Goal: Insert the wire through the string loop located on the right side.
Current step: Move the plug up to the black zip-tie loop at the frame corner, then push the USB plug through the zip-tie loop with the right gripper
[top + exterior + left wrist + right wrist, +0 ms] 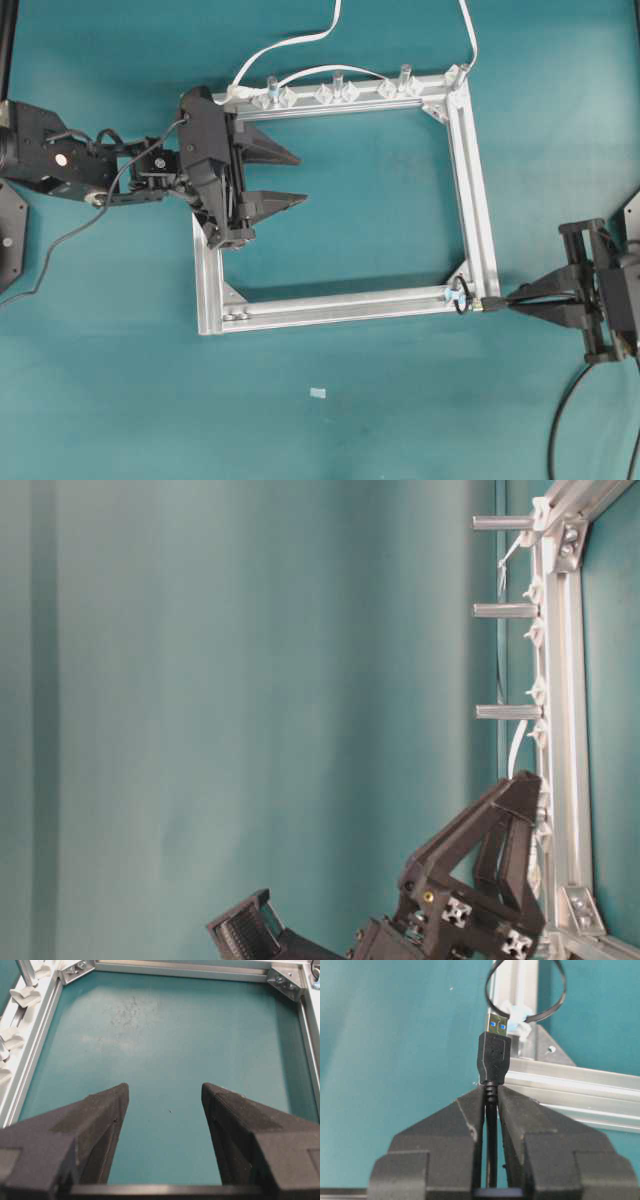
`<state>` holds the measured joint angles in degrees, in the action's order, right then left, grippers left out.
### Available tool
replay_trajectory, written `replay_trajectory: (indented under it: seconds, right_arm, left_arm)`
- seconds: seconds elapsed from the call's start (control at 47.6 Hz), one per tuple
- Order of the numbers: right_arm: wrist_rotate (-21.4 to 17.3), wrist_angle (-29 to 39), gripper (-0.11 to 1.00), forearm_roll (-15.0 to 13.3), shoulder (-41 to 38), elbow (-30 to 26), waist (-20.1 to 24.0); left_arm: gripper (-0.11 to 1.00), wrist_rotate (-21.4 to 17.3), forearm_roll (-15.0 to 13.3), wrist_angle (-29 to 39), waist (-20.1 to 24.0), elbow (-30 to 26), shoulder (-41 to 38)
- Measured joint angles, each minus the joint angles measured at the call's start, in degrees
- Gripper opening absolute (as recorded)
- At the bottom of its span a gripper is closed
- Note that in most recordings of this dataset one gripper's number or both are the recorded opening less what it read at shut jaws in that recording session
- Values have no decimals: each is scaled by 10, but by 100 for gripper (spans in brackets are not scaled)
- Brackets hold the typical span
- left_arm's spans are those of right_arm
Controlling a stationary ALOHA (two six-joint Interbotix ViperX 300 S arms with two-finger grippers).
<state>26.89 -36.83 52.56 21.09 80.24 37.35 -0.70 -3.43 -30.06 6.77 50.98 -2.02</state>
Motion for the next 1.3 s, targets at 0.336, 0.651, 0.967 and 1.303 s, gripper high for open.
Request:
replay_trajectory:
  seconds: [0.336, 0.651, 0.967, 1.303]
  right_arm:
    - [0, 0, 11, 0, 40, 14, -10]
    - [0, 5, 11, 0, 43, 17, -13]
    - [0, 6, 11, 0, 43, 17, -13]
    - [0, 6, 11, 0, 43, 19, -13]
  left_arm:
    - [62, 0, 0, 0, -3, -2, 0]
    - [62, 1, 0, 0, -3, -5, 0]
    - [62, 4, 0, 1, -4, -6, 0]
    - [62, 4, 0, 29, -4, -15, 0]
